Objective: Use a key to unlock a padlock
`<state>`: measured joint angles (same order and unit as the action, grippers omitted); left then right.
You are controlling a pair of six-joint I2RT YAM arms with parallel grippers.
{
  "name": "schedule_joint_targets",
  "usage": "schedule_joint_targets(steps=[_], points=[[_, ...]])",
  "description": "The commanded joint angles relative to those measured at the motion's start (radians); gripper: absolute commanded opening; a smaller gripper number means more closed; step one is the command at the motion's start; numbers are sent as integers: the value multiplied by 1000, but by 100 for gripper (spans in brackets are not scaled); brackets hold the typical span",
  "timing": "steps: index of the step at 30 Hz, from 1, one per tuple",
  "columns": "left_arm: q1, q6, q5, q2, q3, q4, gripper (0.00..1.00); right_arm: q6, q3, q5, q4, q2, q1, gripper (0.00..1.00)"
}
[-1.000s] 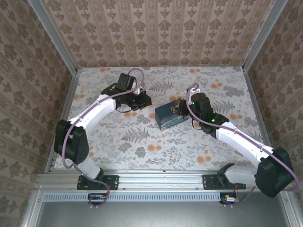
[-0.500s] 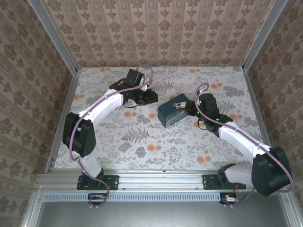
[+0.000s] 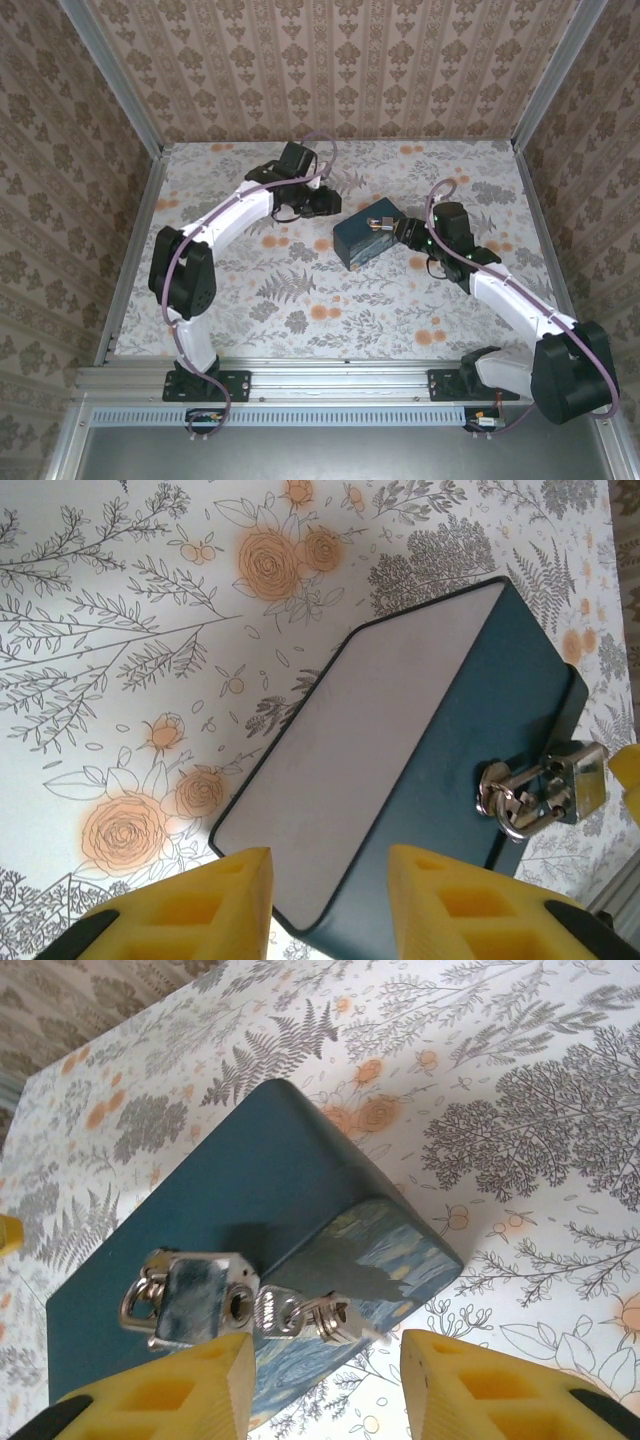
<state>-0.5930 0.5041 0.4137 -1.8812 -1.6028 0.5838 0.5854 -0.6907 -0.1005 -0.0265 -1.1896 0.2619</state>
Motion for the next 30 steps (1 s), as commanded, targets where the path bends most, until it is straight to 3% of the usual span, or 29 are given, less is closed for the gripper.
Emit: schedule_joint_targets(steps=[1,13,23,30], points=[[12,-45,13,-31,-34,7,37,105,-53,-73,13,-52,-23,43],[10,-83,144,-45,8,-97,40,359,-9,-250,235,-139,-51,45],[6,-95,165,-35,59,-113,40,381,14,-277,225,-113,-36,45],[-7,-120,165,-33,61,-95,39,406,22,-285,322,-162,-25,41]])
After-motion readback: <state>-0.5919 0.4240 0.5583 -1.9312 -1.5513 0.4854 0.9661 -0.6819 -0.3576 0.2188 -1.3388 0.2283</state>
